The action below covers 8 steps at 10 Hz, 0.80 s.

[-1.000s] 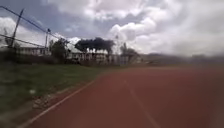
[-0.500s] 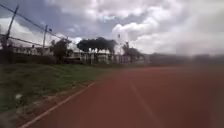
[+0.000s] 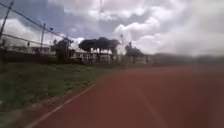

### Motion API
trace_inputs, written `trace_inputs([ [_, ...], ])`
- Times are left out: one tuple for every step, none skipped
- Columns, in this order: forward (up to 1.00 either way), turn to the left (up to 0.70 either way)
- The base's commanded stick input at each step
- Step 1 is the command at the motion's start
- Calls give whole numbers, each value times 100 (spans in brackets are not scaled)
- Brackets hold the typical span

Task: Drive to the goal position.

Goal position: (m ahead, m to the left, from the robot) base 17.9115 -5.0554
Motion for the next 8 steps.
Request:
trace_inputs([
  [100, -36],
  [100, -36],
  [100, -36],
  [100, -19],
  [100, -1],
  [100, 0],
  [100, 0],
  [100, 0],
])
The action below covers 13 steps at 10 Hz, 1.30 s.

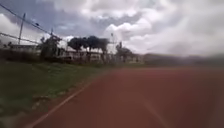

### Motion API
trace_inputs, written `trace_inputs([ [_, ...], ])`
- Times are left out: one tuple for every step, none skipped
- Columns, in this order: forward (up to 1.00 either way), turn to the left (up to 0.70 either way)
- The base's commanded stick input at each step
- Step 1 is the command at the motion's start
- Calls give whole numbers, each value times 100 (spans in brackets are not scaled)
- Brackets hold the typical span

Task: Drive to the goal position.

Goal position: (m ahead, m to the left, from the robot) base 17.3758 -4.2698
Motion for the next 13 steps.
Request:
trace_inputs([
  [100, 0],
  [100, 0],
  [100, 0],
  [100, 0],
  [100, 0],
  [100, 0],
  [100, 0],
  [100, 0],
  [100, 0],
  [100, 0],
  [100, 0],
  [100, 0],
  [100, 0],
])
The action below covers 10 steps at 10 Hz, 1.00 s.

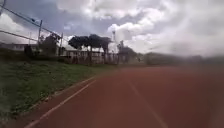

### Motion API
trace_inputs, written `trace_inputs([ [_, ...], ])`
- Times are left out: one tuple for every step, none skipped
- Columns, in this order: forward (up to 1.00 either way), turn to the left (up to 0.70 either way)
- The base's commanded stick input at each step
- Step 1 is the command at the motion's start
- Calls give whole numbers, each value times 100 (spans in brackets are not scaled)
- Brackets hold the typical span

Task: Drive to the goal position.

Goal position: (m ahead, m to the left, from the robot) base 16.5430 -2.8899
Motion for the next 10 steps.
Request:
trace_inputs([
  [100, 0],
  [100, 0],
  [100, 0],
  [100, -35],
  [100, -35],
  [100, -35],
  [100, -35],
  [100, -35],
  [100, 0],
  [100, 0],
])
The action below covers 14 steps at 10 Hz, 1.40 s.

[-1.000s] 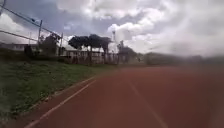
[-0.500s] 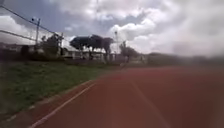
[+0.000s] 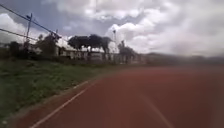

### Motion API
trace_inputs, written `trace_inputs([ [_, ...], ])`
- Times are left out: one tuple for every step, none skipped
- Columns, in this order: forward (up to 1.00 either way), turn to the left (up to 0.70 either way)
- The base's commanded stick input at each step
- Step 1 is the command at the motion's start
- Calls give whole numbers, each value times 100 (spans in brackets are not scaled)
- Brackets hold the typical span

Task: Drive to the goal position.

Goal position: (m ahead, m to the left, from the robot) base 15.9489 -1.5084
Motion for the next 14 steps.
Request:
trace_inputs([
  [100, 0],
  [100, 0],
  [100, 0],
  [100, 0],
  [100, 0],
  [100, 0],
  [100, 0],
  [100, 0],
  [100, 0],
  [100, 0],
  [100, 0],
  [100, 0],
  [100, 0],
  [100, 0],
])
